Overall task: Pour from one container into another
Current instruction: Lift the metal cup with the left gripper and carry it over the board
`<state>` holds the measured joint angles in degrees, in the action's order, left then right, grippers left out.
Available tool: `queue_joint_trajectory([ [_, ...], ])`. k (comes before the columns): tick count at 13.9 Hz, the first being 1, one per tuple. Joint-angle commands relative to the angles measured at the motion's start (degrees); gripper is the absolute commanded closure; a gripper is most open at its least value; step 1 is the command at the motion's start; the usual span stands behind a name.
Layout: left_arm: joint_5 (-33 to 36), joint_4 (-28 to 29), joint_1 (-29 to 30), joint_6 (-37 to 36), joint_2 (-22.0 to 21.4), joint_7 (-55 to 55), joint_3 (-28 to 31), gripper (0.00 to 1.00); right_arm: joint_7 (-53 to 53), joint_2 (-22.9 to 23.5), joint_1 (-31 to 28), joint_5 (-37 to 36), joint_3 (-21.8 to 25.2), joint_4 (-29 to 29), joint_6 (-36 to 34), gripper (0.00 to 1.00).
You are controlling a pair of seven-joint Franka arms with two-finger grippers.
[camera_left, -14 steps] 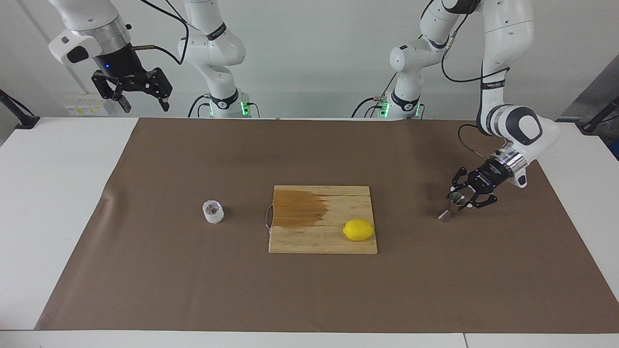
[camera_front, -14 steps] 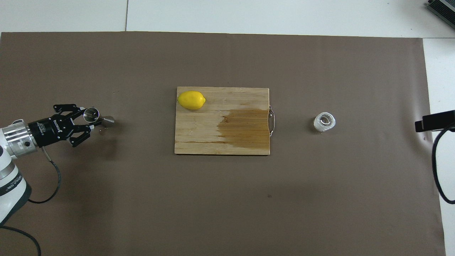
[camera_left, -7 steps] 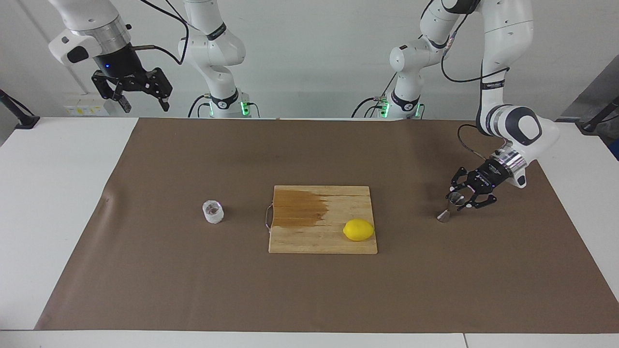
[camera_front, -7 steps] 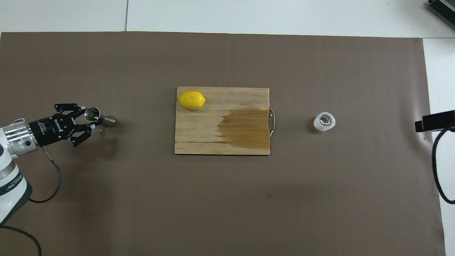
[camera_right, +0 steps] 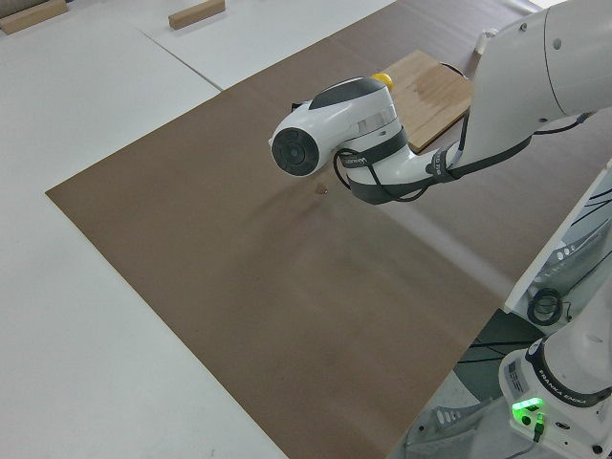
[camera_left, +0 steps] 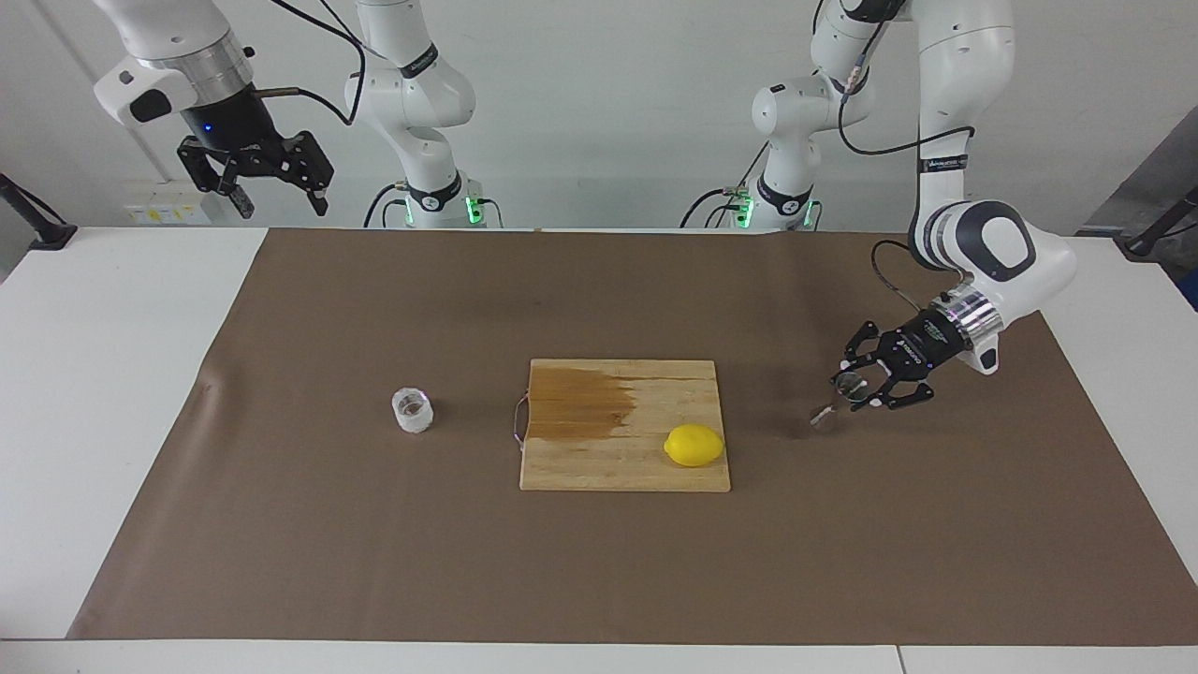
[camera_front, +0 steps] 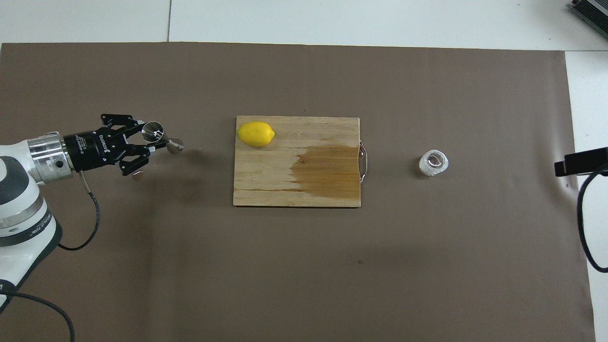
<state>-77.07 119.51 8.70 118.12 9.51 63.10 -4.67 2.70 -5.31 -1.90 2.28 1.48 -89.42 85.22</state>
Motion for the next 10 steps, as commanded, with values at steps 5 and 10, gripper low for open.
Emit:
queue_joint_trajectory([
  [5,-14.92,1.16,-13.60,11.13,-2.22,1.14,0.01,1.00,0.82,-1.20,-0.47,-0.52,-0.16,-1.46,0.39,0.00],
  [10,-29.25,0.90,-24.33,23.98,-2.04,0.88,-0.25,1.00,0.82,-1.20,-0.47,-0.52,-0.16,-1.46,0.39,0.00],
])
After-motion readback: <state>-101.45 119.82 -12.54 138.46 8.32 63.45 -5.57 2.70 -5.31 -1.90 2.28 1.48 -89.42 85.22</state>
